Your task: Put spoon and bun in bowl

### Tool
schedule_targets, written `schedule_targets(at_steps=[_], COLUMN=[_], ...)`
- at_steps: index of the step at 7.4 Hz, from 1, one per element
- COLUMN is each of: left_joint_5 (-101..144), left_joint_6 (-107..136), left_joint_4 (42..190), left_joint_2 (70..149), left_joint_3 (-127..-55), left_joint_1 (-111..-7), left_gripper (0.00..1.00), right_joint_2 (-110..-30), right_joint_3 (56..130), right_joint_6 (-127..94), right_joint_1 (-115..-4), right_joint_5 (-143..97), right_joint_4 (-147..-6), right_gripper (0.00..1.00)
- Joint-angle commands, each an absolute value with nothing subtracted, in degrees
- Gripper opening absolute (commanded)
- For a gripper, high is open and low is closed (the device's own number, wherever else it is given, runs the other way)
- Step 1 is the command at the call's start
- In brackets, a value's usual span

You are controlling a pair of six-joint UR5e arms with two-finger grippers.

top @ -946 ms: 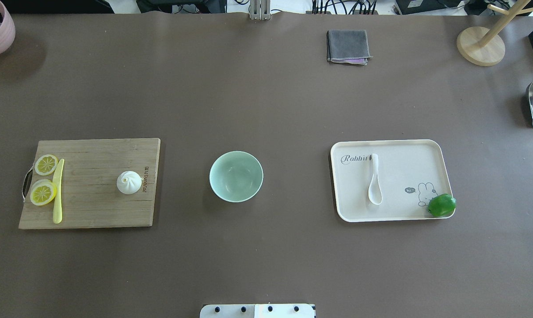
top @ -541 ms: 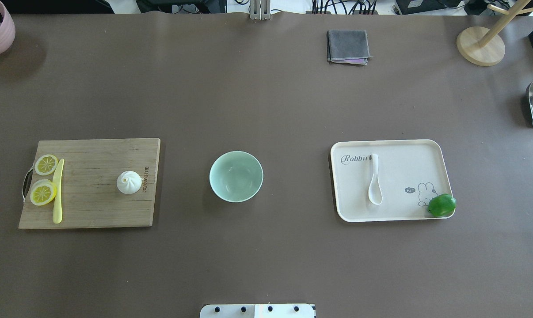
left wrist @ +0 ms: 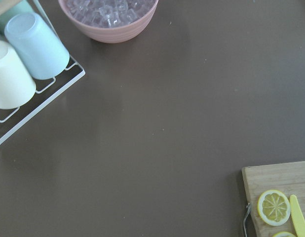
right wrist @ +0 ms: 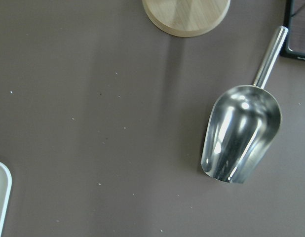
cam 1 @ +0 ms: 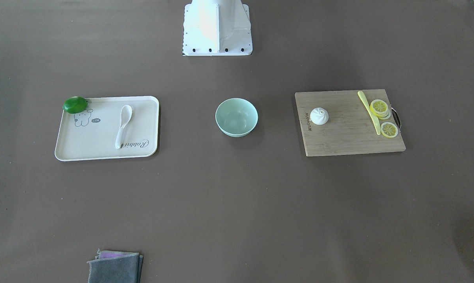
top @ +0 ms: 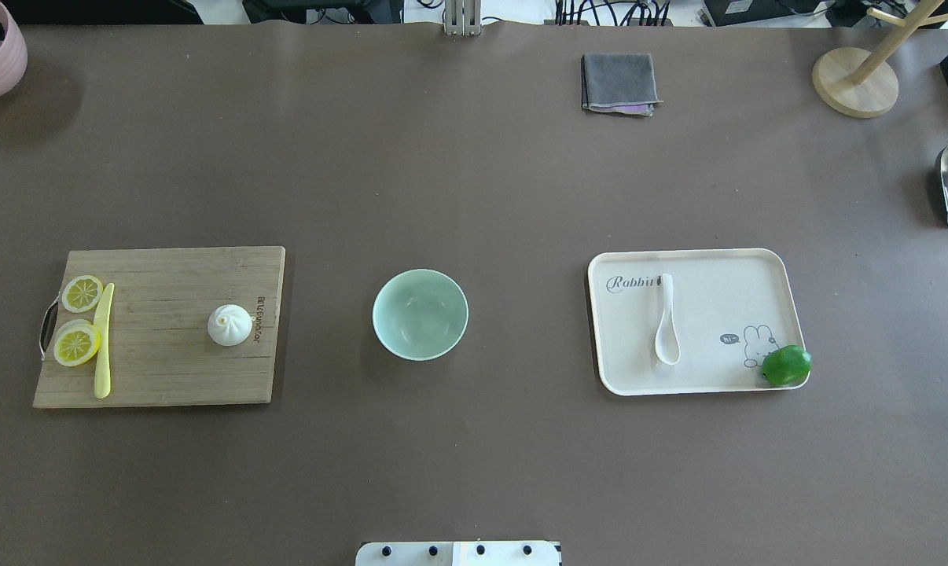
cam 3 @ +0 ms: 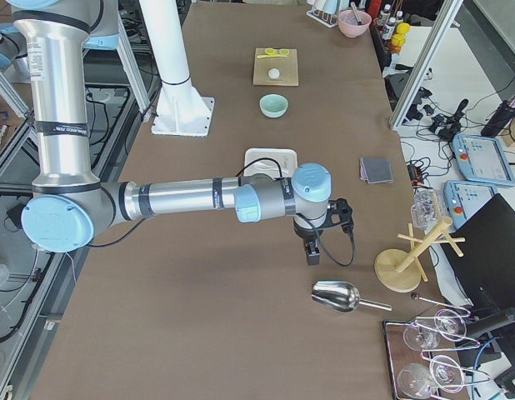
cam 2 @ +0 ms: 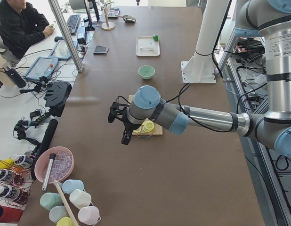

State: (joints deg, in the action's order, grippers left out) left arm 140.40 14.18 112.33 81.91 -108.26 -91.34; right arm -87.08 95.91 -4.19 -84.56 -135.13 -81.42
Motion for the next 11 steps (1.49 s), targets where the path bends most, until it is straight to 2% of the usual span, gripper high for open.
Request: schedule_targets(at_steps=[1, 3, 4, 6, 7, 9, 11], left_joint_5=[149.3, 148.8, 147.32, 139.16, 133.04, 117.94, 115.84], left_joint_6=[13.89, 19.91, 30.57, 43.71, 52.82, 57.89, 59.41], left_joint_4=[116.25, 128.26, 130.49, 129.3, 124.07, 122.52, 122.7], left_joint_2=[85.78, 89.46, 91.56, 98.85, 102.44, 102.75, 102.22], left_joint_3=[-108.28, -102.95, -102.83, -102.14, -102.74, -105.28, -106.43], left_joint_1=[-89.06, -83.87, -80.45, -69.5, -64.56, -54.27, -51.25], left_gripper=[0.98, 0.98, 0.98, 0.98, 0.98, 0.98, 0.98], right_joint_2=[-85.08, -84.81, -84.64, -80.97, -81.03, -81.56, -80.69], right_joint_3=[97.55, 95.99, 96.59, 96.85, 96.77, 96.77, 98.42], right_joint_6=[-10.26, -12.56, -17.35, -38.06, -40.93, -46.9, -64.17], right_joint_1=[-80.44, -77.88, -75.78, -69.81, -67.0, -62.08, -51.74], right_joint_5=[-140.94, -140.54, -140.71, -139.06, -134.95, -130.36, -121.16], right_joint_4=[-79.02, -67.47, -64.28, -60.4, -57.16, -56.69, -56.78], right_gripper=[1.0, 1.0, 1.0, 1.0, 1.0, 1.0, 1.0])
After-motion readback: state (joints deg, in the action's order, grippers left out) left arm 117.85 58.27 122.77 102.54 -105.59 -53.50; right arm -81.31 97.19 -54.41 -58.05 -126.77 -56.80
